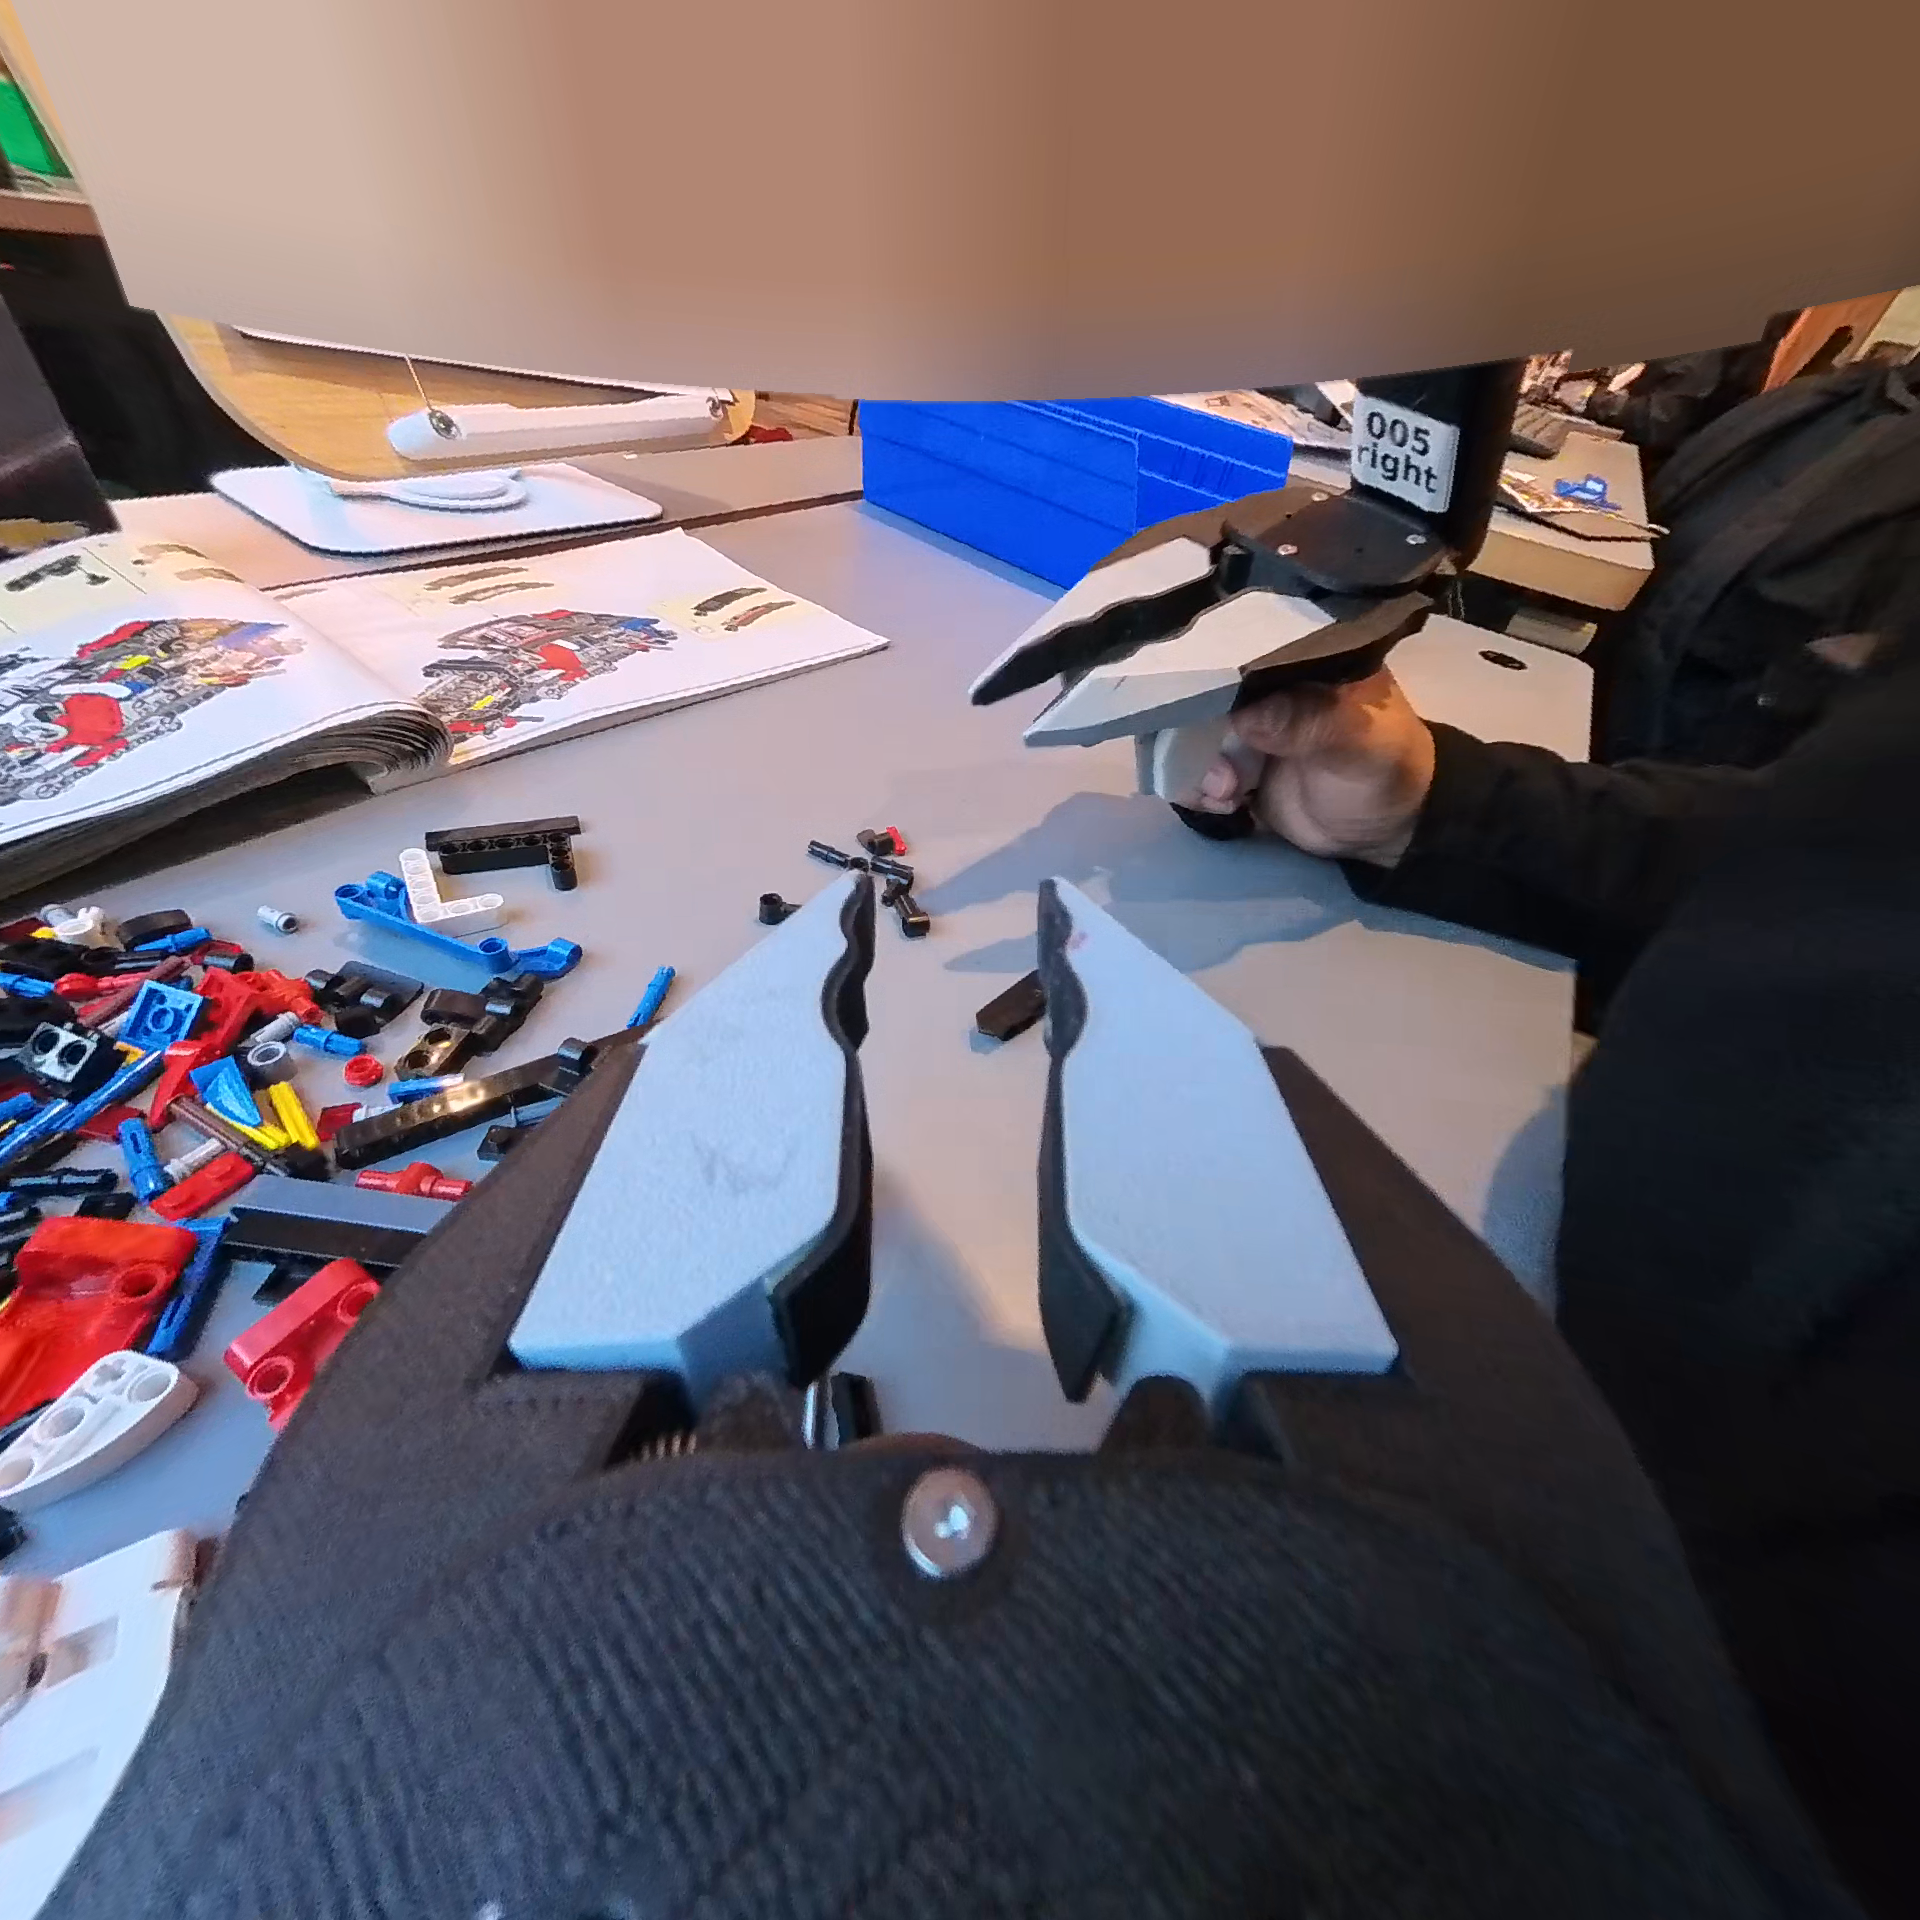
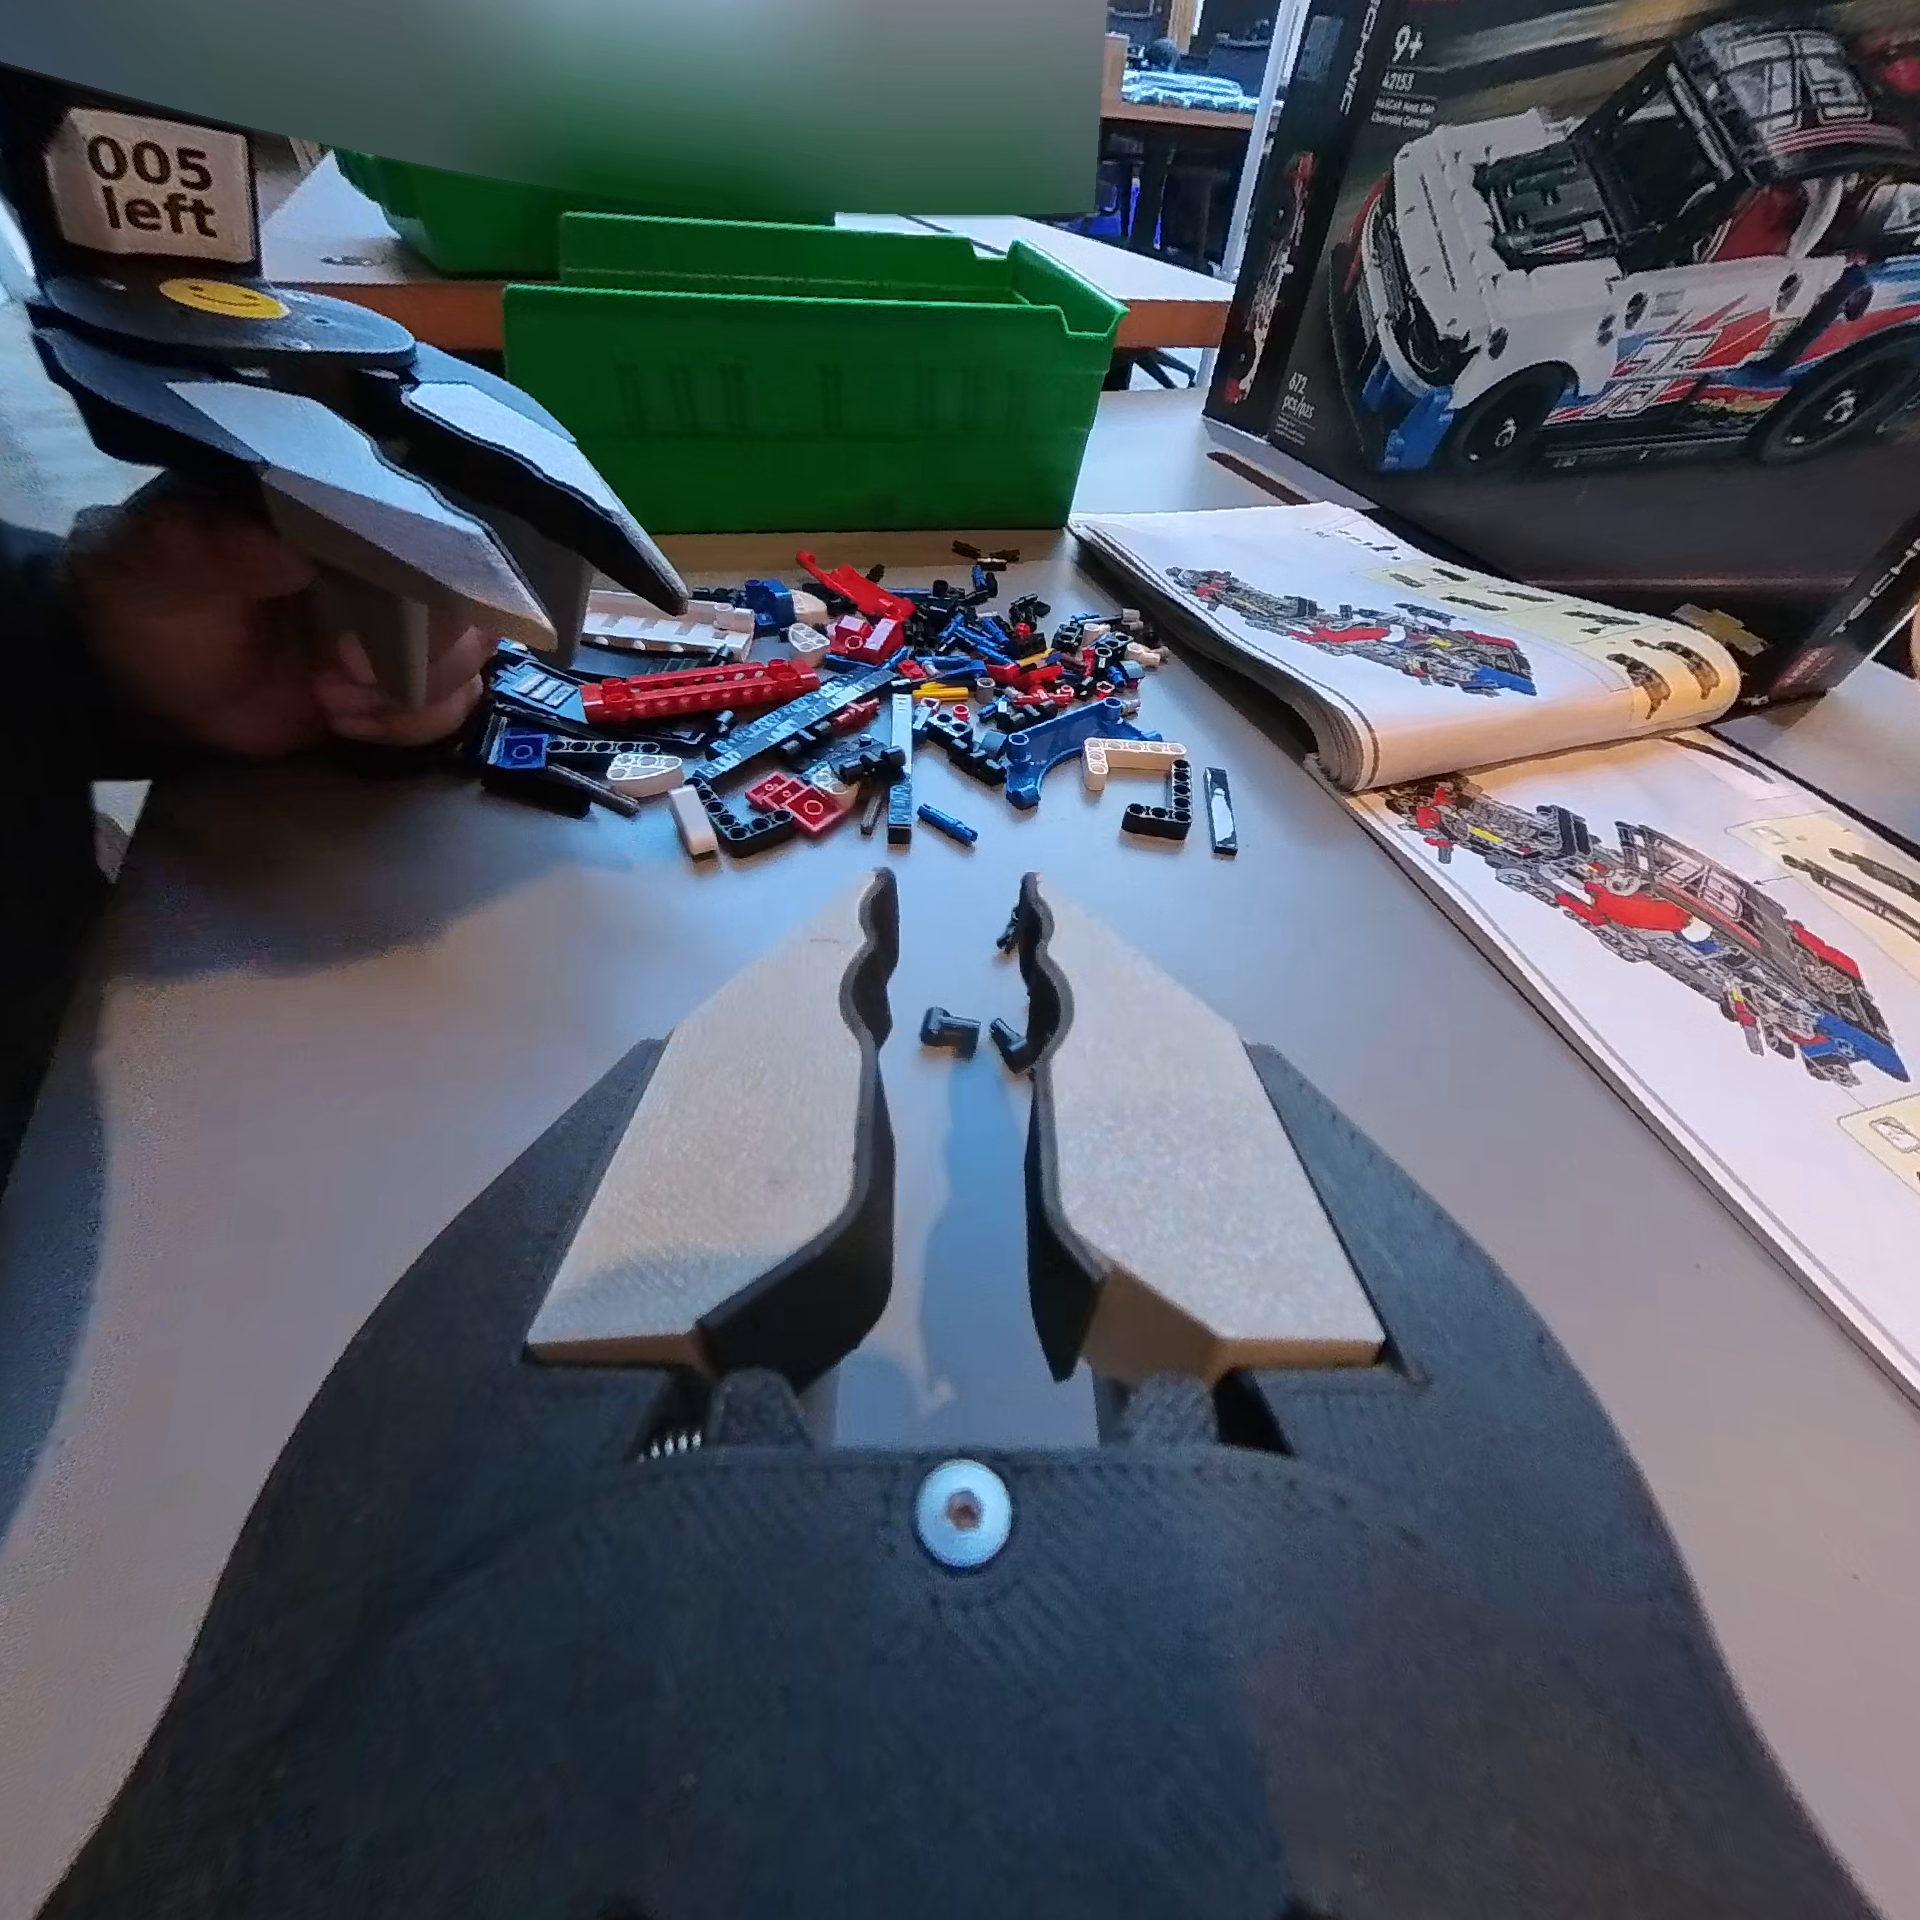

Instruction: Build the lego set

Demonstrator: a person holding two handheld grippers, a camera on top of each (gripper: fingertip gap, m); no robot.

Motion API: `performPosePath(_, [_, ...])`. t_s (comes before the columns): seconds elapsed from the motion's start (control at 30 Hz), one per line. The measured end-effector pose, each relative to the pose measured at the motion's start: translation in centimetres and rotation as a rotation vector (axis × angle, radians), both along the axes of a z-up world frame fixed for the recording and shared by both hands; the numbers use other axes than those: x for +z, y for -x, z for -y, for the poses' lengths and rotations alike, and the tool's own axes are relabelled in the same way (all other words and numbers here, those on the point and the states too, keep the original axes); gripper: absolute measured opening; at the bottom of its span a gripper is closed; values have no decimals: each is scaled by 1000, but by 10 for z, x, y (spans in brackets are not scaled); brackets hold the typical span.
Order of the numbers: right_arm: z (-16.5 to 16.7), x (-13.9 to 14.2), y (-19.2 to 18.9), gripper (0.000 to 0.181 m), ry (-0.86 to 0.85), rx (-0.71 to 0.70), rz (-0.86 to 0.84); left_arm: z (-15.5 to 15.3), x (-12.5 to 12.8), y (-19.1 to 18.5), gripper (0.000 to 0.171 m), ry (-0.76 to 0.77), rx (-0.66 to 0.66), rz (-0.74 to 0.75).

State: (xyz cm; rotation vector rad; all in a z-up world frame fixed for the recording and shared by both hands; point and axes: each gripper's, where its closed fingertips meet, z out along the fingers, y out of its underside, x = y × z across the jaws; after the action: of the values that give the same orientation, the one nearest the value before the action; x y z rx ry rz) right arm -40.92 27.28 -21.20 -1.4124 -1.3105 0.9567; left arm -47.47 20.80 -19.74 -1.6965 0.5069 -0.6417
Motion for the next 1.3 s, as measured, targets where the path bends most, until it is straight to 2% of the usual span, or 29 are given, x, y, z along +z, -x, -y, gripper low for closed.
performPosePath(0.13, [-2,11,-3,20,-35,-40,-36,1,-1,-4,28,-18,2,-43])
performPosePath(0.3, [-9,35,-16,26,-33,-195,-92,3,-5,-11,29,-53,12,-131])
performPosePath(0.43, [23,69,-43,30,-35,-246,-161,4,-9,-17,30,-77,24,-217])
performPosePath(0.53, [42,86,-88,37,-42,-328,-184,8,-10,-25,29,-99,35,-267])
performPosePath(0.6, [46,89,-135,48,-26,-428,-172,14,-6,-42,30,-91,-8,-237])
performPosePath(0.67, [39,89,-203,53,-30,-598,-150,17,-3,-61,30,-67,-52,-220])
performPosePath(0.73, [26,84,-295,54,-46,-830,-108,18,-2,-79,33,-30,-90,-193])
performPosePath(0.83, [9,67,-458,57,-38,-1243,1,20,-8,-106,35,20,-145,-154])
performPosePath(0.9, [2,56,-547,64,-1,-1436,50,19,-18,-123,35,38,-165,-169])
performPosePath(0.93, [-5,52,-580,64,22,-1495,62,17,-23,-131,34,47,-173,-184])
performPosePath(1.03, [-40,42,-641,71,70,-1593,147,6,-27,-149,33,33,-169,-240])
performPosePath(1.17, [-105,30,-707,73,88,-1710,411,-11,-38,-160,33,74,-152,-296])
performPosePath(1.23, [-128,19,-731,73,134,-1729,532,-18,-43,-163,33,90,-160,-324])
performPosePath(1.3, [-141,7,-740,70,176,-1709,632,-30,-43,-156,32,80,-100,-339])
